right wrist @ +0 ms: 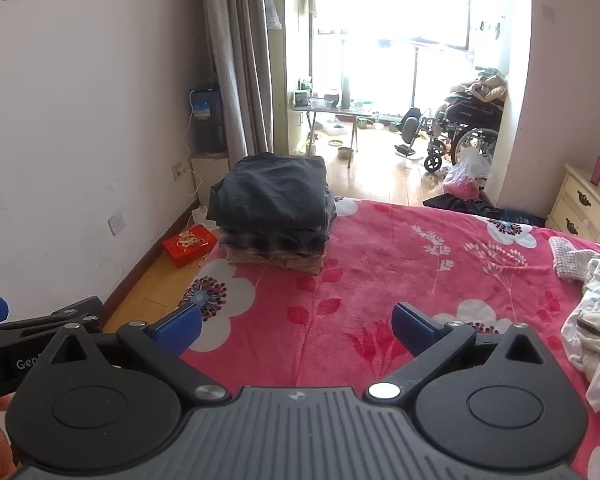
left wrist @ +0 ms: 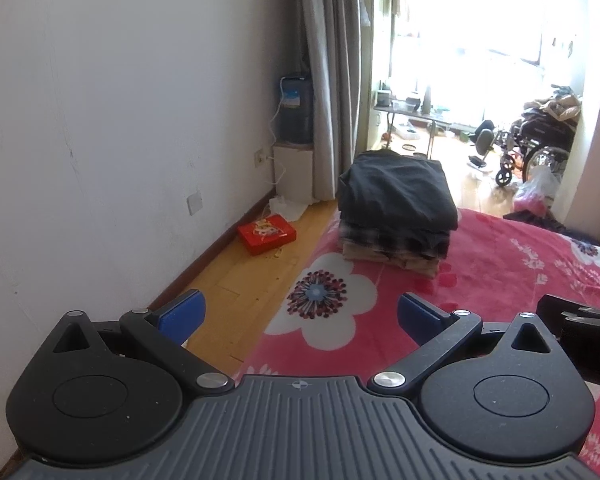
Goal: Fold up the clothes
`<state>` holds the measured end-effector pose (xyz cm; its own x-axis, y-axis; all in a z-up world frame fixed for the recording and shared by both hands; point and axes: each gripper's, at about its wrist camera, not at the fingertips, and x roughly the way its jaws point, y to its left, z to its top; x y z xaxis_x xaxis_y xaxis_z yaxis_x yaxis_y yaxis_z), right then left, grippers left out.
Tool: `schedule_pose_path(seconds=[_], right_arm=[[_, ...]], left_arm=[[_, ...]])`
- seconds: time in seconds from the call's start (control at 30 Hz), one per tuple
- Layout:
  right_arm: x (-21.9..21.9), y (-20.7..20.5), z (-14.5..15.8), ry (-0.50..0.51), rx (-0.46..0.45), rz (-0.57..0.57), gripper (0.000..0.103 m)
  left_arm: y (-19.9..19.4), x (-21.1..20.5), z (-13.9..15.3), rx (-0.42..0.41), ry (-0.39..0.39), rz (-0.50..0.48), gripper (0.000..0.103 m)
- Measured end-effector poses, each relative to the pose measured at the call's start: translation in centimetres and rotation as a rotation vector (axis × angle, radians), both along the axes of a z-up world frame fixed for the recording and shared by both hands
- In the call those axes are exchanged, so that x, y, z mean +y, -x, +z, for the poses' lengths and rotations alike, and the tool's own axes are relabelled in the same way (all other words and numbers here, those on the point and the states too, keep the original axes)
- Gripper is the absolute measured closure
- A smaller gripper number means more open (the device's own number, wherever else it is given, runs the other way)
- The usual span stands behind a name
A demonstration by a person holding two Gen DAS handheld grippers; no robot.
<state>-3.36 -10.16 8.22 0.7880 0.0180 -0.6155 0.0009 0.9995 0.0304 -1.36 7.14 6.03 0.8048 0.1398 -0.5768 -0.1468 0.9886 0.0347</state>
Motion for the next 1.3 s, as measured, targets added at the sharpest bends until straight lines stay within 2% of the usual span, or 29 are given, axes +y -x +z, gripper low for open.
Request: schedule_pose_path(seconds=[0.27, 1.3], right_arm=[[0.23, -0.11, -0.10, 0.004, 0.004, 0.006, 0.000], [0.67, 0.12, -0.62, 0.009, 0.026, 0.004, 0.000]], left_arm=[[-0.03, 0.23, 0.06, -0.011, -0.005, 0.029, 0.000], [0.27, 0.27, 0.28, 0.011, -0.015, 0.026, 0.000]])
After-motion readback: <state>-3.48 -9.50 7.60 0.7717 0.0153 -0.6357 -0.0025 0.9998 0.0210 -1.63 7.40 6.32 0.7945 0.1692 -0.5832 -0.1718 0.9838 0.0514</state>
